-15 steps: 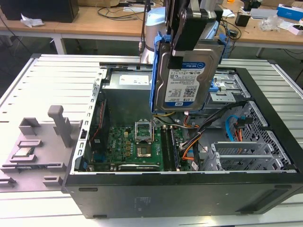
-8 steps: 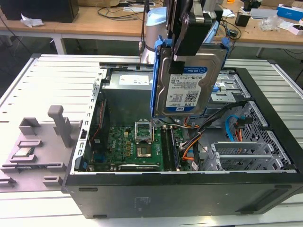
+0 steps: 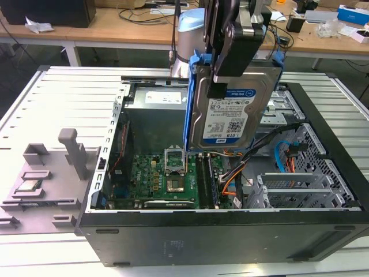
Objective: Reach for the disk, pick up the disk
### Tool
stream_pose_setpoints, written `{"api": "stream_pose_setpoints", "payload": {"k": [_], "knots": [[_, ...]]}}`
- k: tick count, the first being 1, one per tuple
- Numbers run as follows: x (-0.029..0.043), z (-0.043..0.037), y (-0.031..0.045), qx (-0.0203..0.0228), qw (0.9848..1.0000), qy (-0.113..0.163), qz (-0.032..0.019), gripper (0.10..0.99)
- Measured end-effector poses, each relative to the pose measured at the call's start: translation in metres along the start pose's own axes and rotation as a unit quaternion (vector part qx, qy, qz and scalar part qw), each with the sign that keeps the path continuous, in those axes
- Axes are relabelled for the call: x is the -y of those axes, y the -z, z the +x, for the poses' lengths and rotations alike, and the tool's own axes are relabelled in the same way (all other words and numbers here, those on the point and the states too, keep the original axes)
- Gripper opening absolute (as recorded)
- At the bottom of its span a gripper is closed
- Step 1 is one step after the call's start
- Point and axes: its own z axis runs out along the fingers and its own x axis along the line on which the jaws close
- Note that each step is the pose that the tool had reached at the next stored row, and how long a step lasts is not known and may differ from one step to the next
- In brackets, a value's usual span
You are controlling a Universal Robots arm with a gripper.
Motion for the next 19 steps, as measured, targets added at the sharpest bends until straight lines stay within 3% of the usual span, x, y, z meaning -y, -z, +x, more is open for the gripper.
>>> {"api": "stream_pose_setpoints", "payload": {"k": [19], "knots": [[-0.0009,0.0334,-0.0007,0.0000,1.0000,0.000,0.0000,0.369]]}}
